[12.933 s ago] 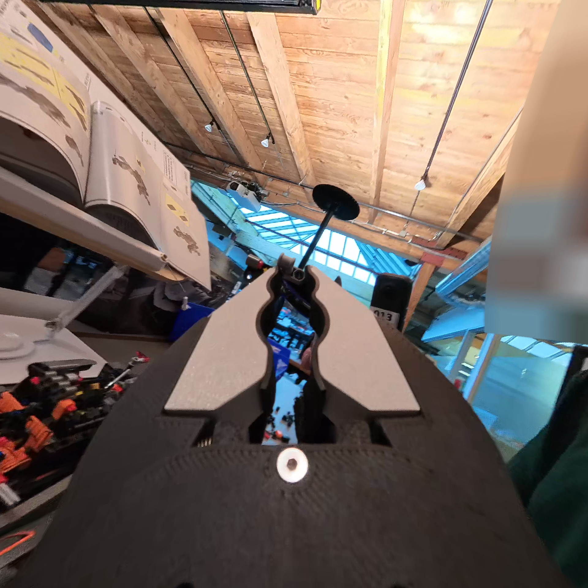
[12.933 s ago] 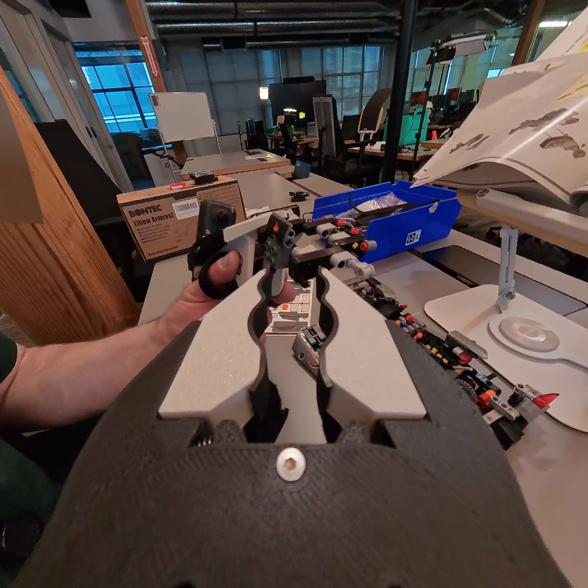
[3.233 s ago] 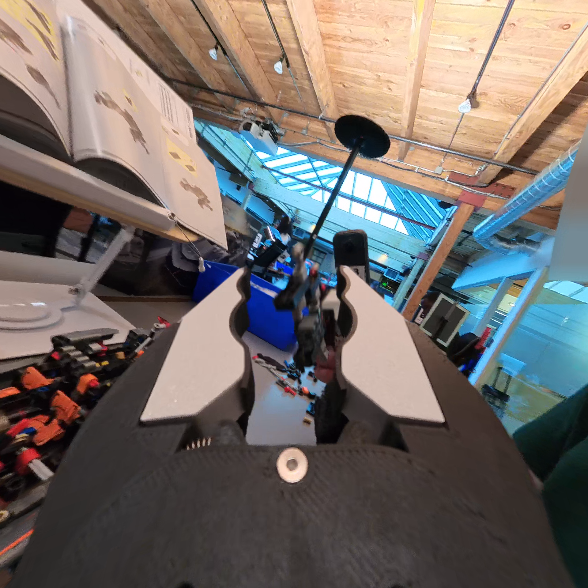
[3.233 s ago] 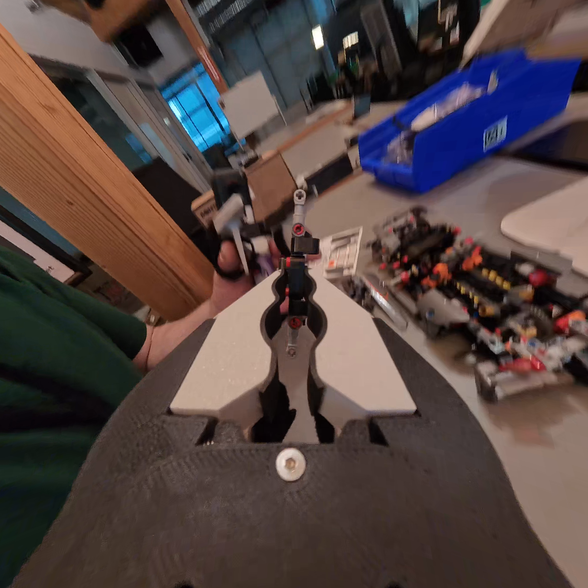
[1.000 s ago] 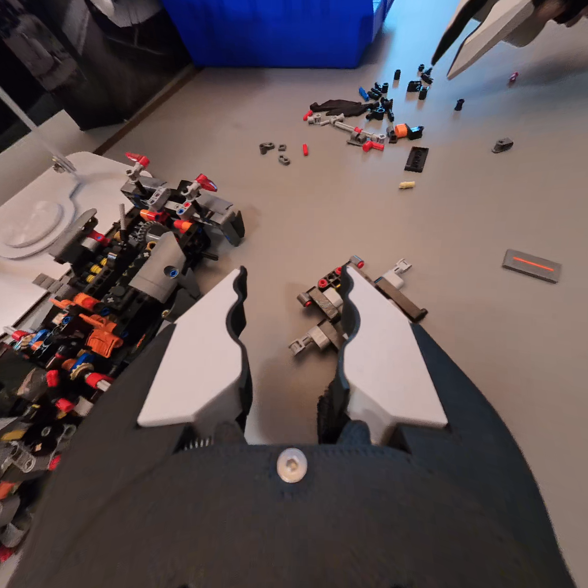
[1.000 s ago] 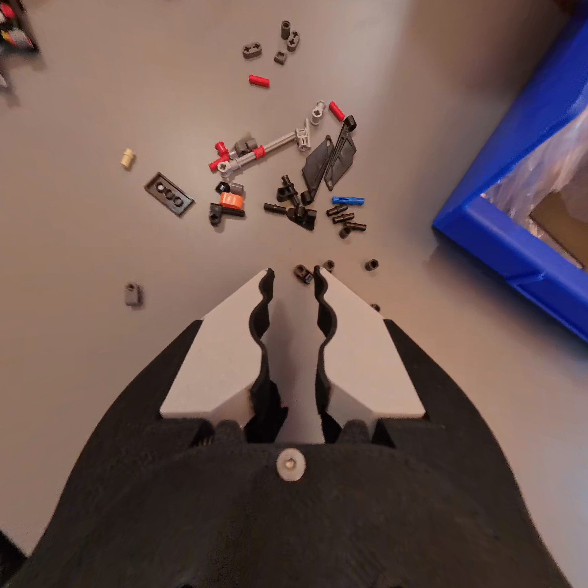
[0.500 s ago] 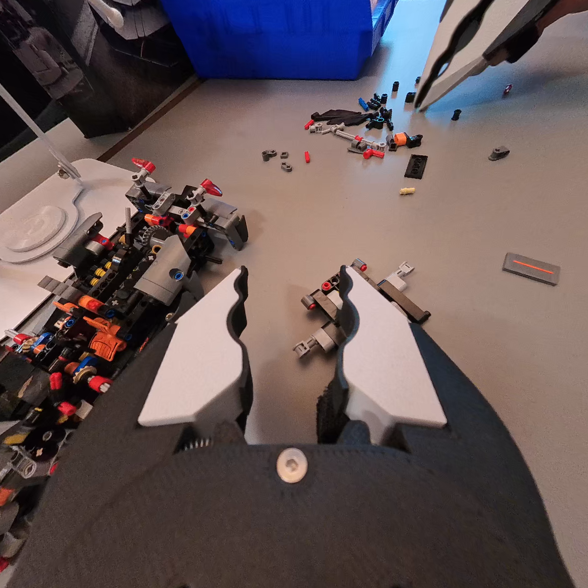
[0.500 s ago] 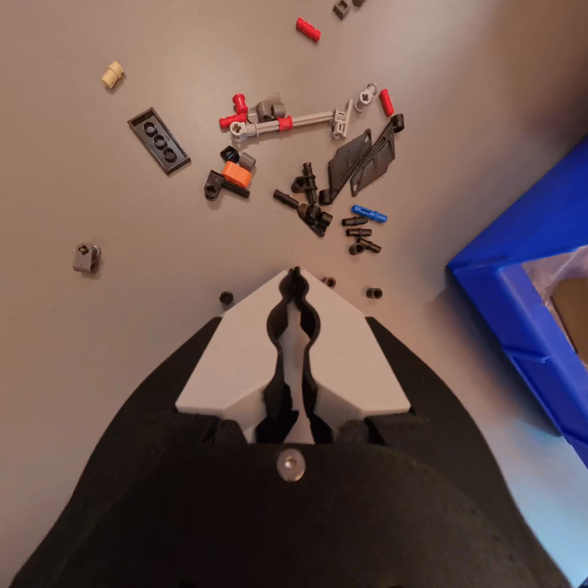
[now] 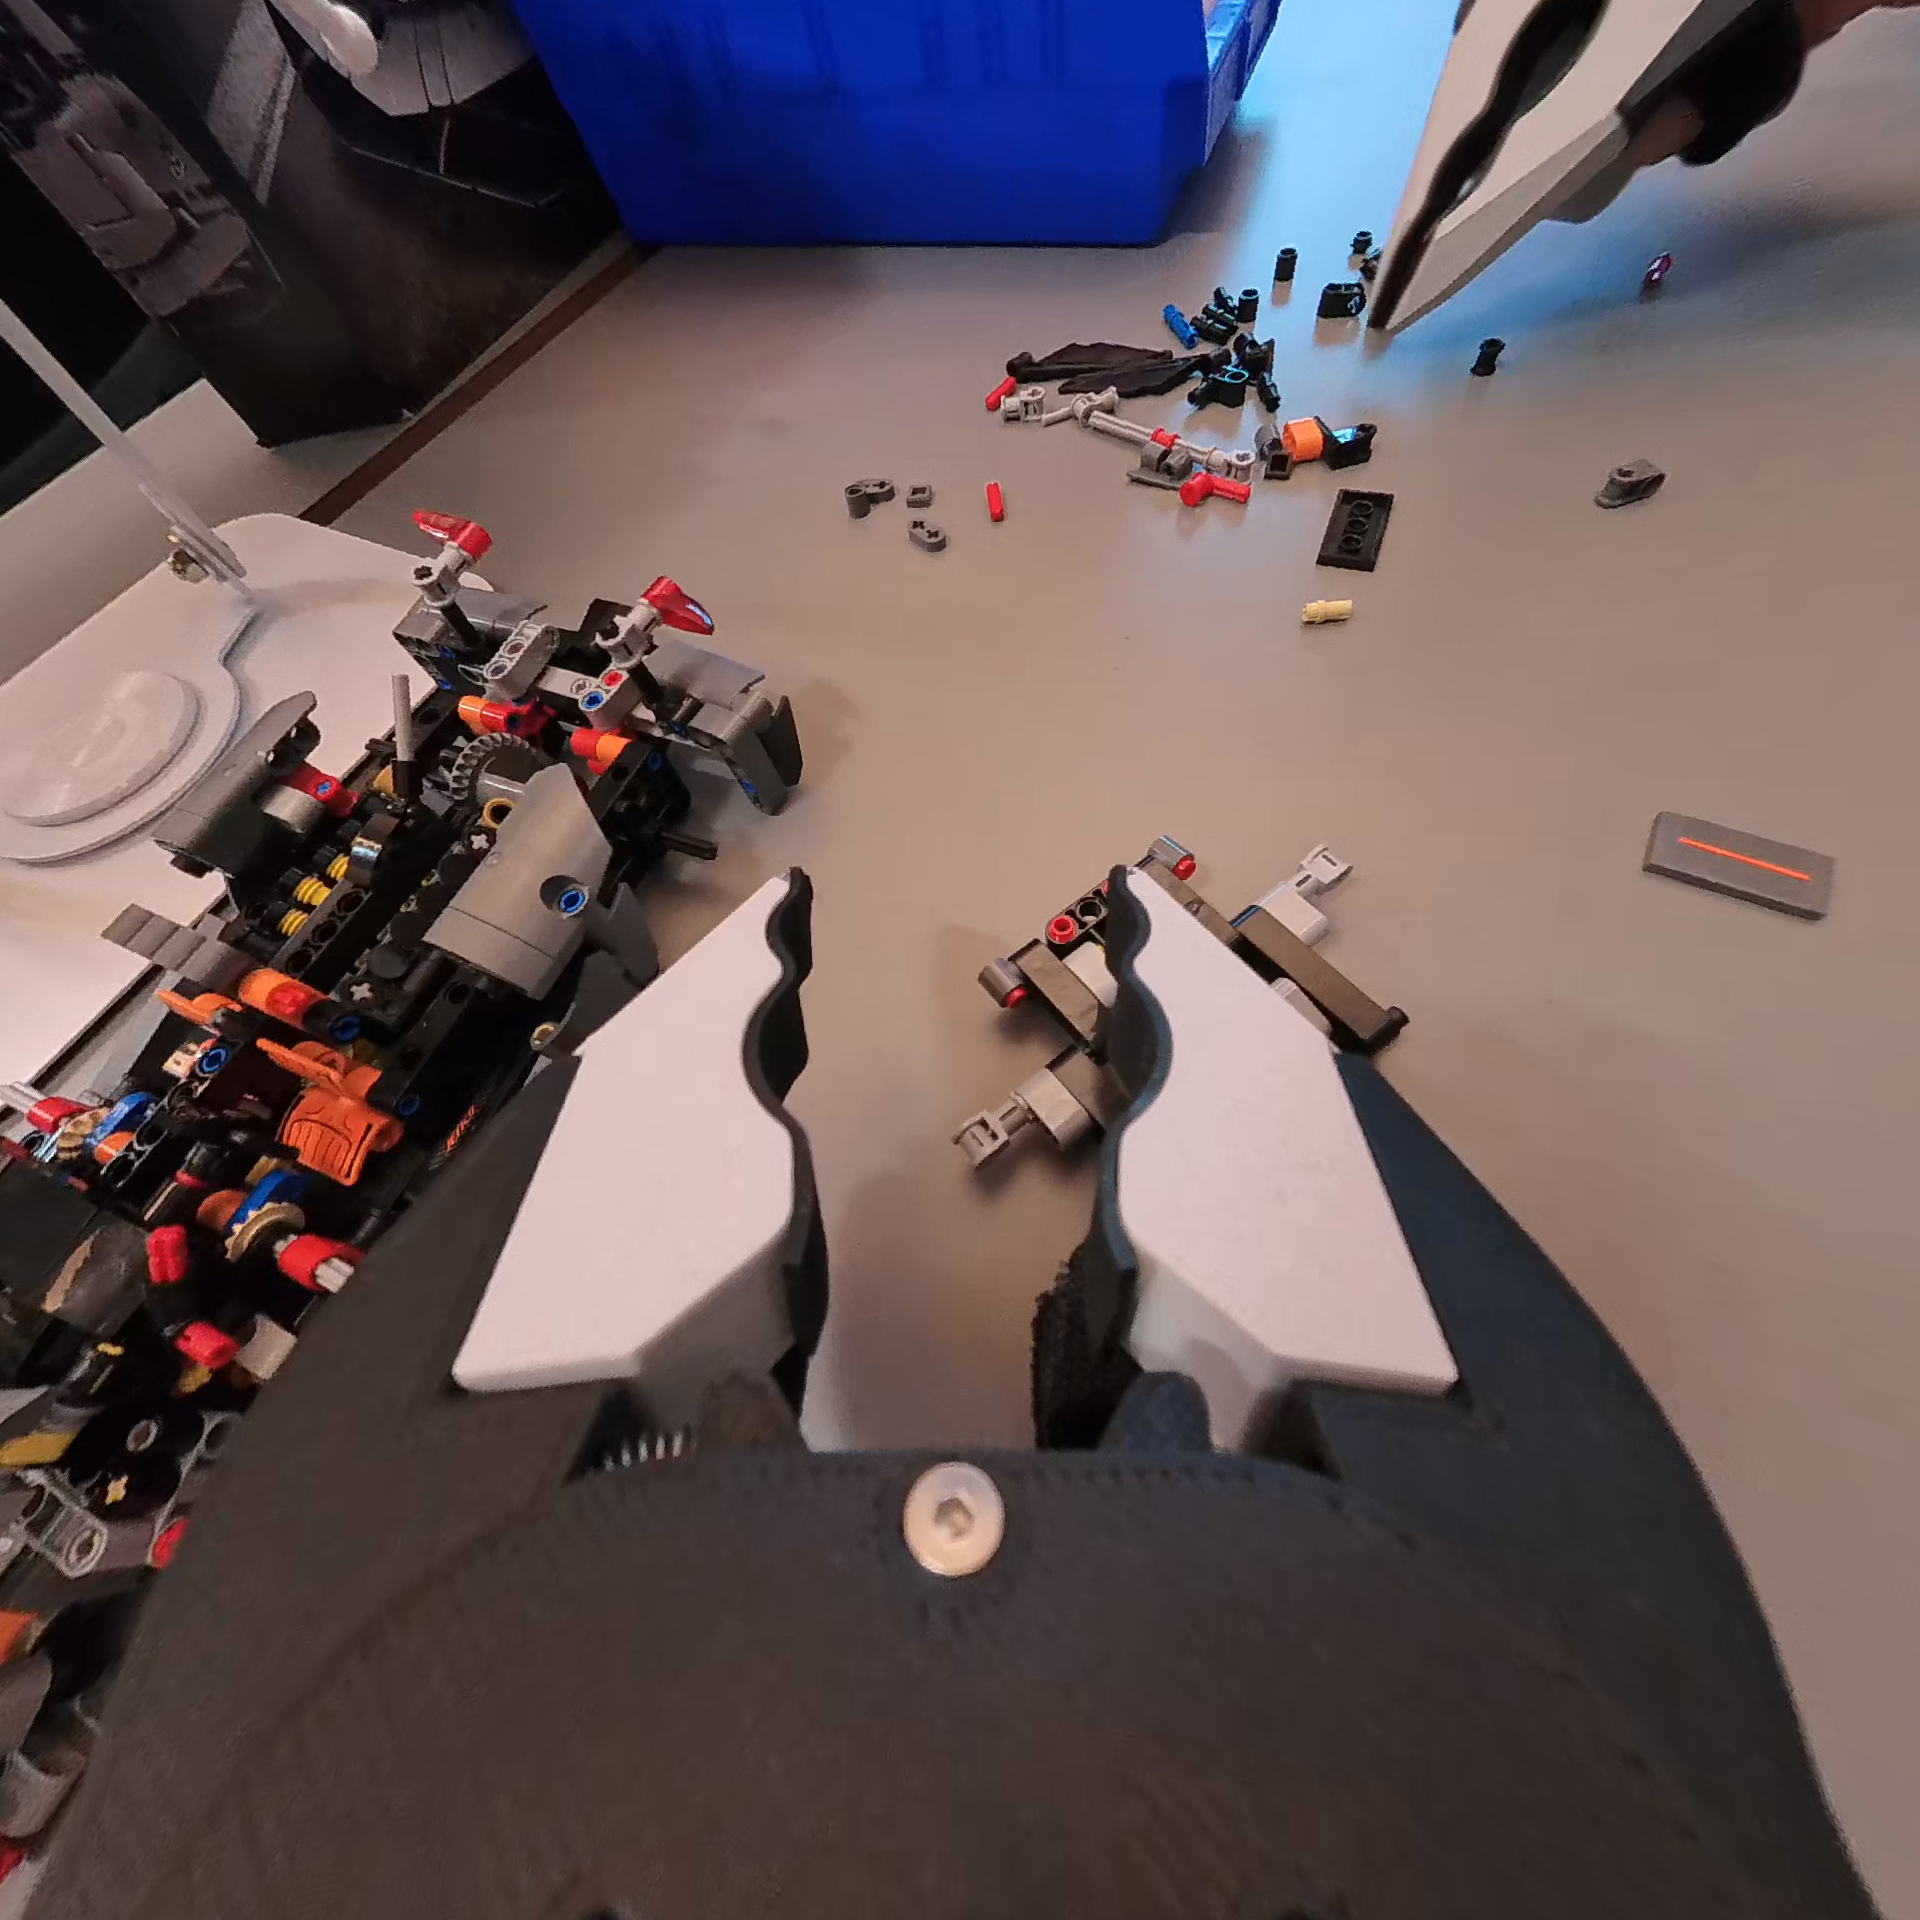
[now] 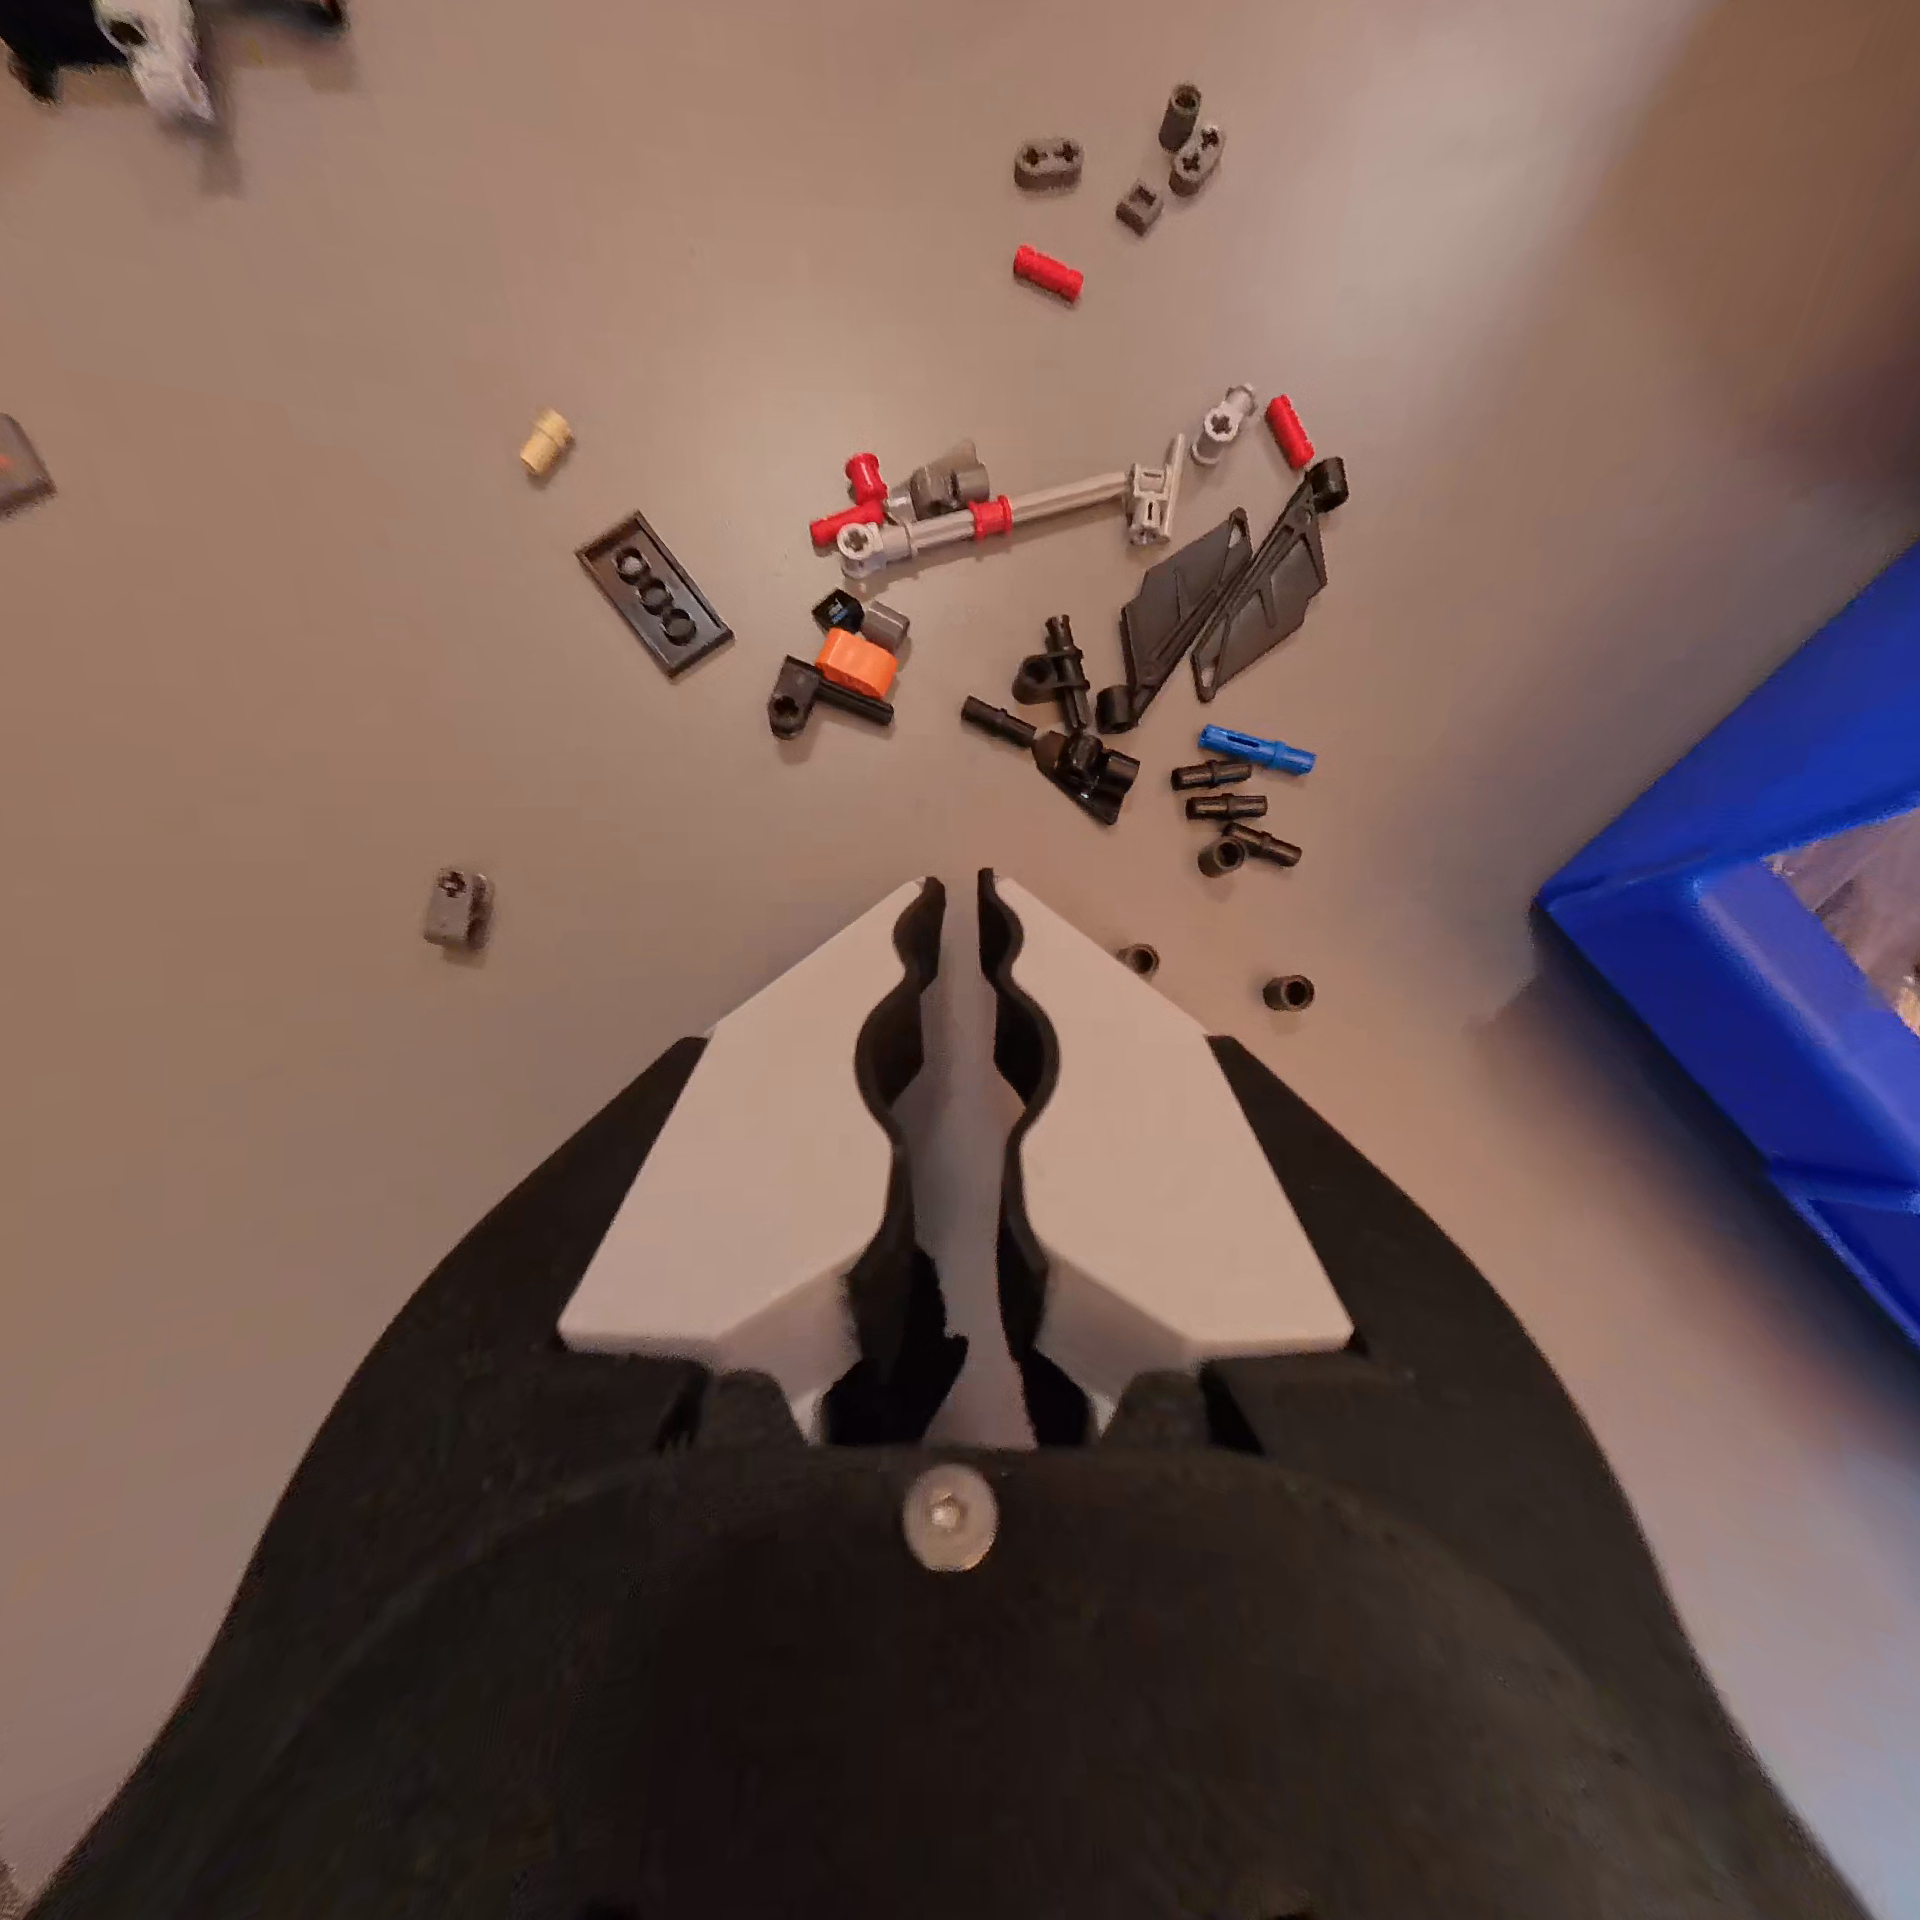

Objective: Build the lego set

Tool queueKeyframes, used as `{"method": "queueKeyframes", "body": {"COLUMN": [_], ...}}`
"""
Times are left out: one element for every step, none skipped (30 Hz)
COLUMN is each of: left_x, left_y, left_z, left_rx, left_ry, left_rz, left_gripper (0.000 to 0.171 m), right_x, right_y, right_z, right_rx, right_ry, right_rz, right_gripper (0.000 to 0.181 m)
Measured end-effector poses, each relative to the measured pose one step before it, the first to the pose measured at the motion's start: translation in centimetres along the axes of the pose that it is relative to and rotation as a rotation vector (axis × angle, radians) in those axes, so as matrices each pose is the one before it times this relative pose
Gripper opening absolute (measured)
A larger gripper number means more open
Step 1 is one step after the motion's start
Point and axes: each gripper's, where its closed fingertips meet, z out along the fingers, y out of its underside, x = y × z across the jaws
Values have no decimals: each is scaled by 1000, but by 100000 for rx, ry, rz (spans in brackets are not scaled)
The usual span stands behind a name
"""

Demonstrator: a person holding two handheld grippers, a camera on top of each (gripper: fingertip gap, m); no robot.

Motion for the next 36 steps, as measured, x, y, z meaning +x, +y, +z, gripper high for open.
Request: {"method": "queueKeyframes", "body": {"left_x": [6,21,10,-2,-17,1,-8,2,-1,4,1,3,-5,-19,2,7,-21,-17,7,18,-37,-60,-47,-23,-36,-25,-20,-9,-1,10,-14,-52,-99,-140,-113,-166], "left_y": [4,16,24,-7,-20,-6,-16,-3,-8,9,-17,-23,-19,3,5,-19,7,-6,-37,-35,-13,-23,-40,-40,-39,-22,5,6,13,6,22,-29,-140,-218,-279,-273], "left_z": [20,20,19,10,1,3,12,2,10,4,12,25,35,46,45,35,12,-6,-32,-20,-9,-13,-20,-46,-53,-33,-9,10,16,10,-33,-119,-208,-309,-390,-427], "left_rx": [-73,-197,-141,3,98,59,16,40,23,-5,8,129,7,-143,-172,-7,-18,-4,318,256,138,173,268,363,360,188,36,-79,-95,-123,-186,-126,307,630,795,578], "left_ry": [-64,24,1,-41,-69,34,76,64,13,12,78,168,19,19,92,93,-122,-80,71,222,-32,-82,-9,26,-170,-123,-24,71,61,94,-81,-258,-516,-615,-144,-225], "left_rz": [172,108,127,54,-57,-91,-87,-37,12,-14,-72,-43,1,39,25,115,55,-74,-1,-52,-217,-296,-329,-220,-115,-97,-158,-63,109,138,344,548,564,553,502,148], "left_gripper": [55,55,55,55,55,55,55,55,55,55,55,55,55,55,55,55,55,55,55,55,55,55,55,55,55,55,55,55,55,55,55,55,55,55,55,54], "right_x": [-87,122,197,84,42,149,248,288,301,302,178,73,-95,-253,-308,-172,142,253,188,196,112,-22,25,92,78,20,13,-35,-78,-54,-32,-41,-61,-194,-479,-766], "right_y": [-160,-48,-2,0,8,74,110,154,233,300,316,276,154,23,-50,116,218,161,197,218,129,49,103,233,-109,-116,-46,-37,-27,-14,8,34,13,-156,-472,-786], "right_z": [-114,-143,-203,-236,-259,-285,-362,-398,-353,-297,-195,-102,-5,73,163,196,194,190,210,217,197,190,222,250,119,109,77,7,-6,-46,-107,-200,-322,-472,-584,-603], "right_rx": [1136,516,375,533,616,305,184,131,-354,-838,-1135,-1115,-746,-333,-310,-1499,-2140,-1617,-1723,-1770,-1087,-553,-856,-1721,410,653,343,333,407,555,468,193,28,618,1882,2727], "right_ry": [-1025,370,889,-47,-511,-80,415,608,770,944,474,59,-539,-1258,-1436,-675,979,1270,268,3,-179,-697,-360,39,-17,-84,-237,-681,-816,-250,94,166,695,1131,442,-559], "right_rz": [1192,570,160,173,446,703,637,412,125,-352,-776,-1278,-1767,-1914,-1871,-1530,-1142,-700,241,720,299,49,543,915,656,-72,337,1049,790,401,625,1276,954,-400,-983,-865], "right_gripper": [8,11,12,12,13,14,14,14,14,14,13,13,14,15,16,17,17,16,16,15,15,16,15,15,9,6,6,6,6,6,6,6,6,6,6,6]}}
